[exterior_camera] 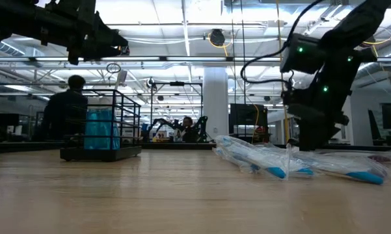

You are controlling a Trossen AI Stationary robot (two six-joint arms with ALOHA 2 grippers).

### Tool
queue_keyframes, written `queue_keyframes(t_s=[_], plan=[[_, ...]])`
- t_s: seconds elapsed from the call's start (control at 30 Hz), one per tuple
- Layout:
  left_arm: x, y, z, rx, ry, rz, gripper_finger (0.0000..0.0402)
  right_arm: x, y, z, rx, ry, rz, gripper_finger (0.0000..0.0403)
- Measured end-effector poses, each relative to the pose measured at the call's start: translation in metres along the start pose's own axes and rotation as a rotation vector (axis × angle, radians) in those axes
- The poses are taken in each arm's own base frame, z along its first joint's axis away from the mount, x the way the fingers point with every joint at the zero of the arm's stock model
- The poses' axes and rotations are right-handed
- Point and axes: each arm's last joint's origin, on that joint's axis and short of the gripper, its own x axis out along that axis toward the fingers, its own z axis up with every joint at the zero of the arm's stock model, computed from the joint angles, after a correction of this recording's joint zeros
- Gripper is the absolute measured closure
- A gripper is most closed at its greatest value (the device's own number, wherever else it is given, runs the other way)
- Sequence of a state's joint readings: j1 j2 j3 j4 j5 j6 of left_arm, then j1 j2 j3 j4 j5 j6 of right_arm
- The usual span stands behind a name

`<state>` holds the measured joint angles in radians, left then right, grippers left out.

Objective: Pick & Place toothbrushing station
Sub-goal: Put the purple toothbrush into the top compartment of the mesh organizer

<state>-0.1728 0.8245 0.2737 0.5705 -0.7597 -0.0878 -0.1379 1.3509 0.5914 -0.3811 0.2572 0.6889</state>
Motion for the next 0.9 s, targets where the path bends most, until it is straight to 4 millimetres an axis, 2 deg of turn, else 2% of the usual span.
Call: queue_keyframes(t_s=[0.3, 0.57, 0.77, 0.9], plan=[[0.0, 0.001, -0.001, -0.01, 0.01, 0.004, 0.0163, 0.02, 0.004, -0.005, 0.007, 0.059, -0.061, 0.0231], [0.001, 0.001, -0.002, -0.006, 0.02, 0.005, 0.0162, 0.021, 0.004, -0.005, -0.02, 0.052, -0.062, 0.0312], [0.0, 0.001, -0.002, -0.018, 0.02, 0.004, 0.0162, 0.021, 0.012, 0.005, -0.098, -0.061, 0.011, 0.0386], [0.001, 0.0, -0.002, -0.032, 0.024, -0.028, 0.0162, 0.015, 0.02, 0.015, -0.142, -0.177, 0.117, 0.0388]])
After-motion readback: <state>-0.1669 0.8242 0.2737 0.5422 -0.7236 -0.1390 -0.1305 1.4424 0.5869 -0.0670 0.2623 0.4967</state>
